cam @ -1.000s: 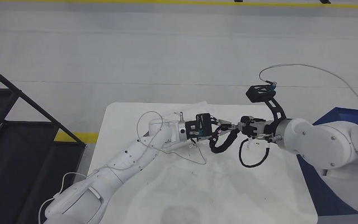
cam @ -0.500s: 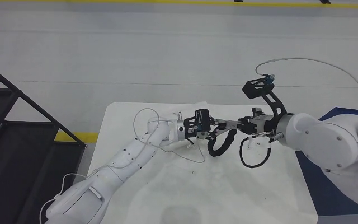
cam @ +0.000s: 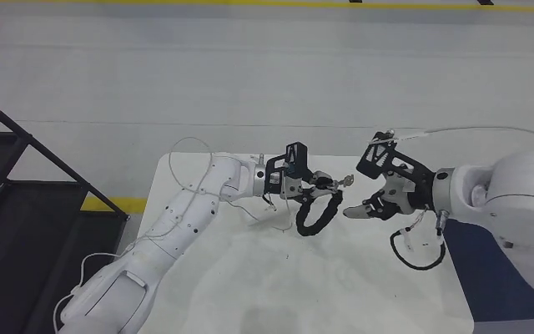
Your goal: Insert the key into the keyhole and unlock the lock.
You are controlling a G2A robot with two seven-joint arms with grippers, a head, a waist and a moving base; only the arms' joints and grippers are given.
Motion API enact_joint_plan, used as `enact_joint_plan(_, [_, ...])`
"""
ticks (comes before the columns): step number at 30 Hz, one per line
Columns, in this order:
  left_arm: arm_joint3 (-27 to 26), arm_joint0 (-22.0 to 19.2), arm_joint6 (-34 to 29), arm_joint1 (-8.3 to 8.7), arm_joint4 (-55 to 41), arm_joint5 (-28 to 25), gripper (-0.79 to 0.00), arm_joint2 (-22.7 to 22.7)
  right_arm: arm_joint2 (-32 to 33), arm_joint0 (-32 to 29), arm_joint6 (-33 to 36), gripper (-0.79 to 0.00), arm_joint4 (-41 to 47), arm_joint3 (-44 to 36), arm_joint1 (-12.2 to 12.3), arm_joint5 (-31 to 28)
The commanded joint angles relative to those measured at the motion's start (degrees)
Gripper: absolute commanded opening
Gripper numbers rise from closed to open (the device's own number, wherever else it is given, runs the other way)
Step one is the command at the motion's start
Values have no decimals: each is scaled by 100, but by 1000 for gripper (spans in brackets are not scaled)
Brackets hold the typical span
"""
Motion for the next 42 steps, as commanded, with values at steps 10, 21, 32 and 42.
enact_joint_plan(10, [-226,-320,-1289,257,-1483,9,-785,522,-3,-178,182,0,919,298,20,-1022])
enact_joint_plan(21, [-291,-489,-1557,375,-1956,9,-785,825,-16,-238,154,0,660,289,28,-1124])
enact_joint_plan(32, [-202,-614,-1544,376,-2174,9,-785,1051,-333,3,-1238,0,-850,721,73,-3117])
enact_joint_plan(42, [-120,-625,-1471,393,-2268,9,-785,1114,-393,-10,-2081,-551,-1590,813,100,-3887])
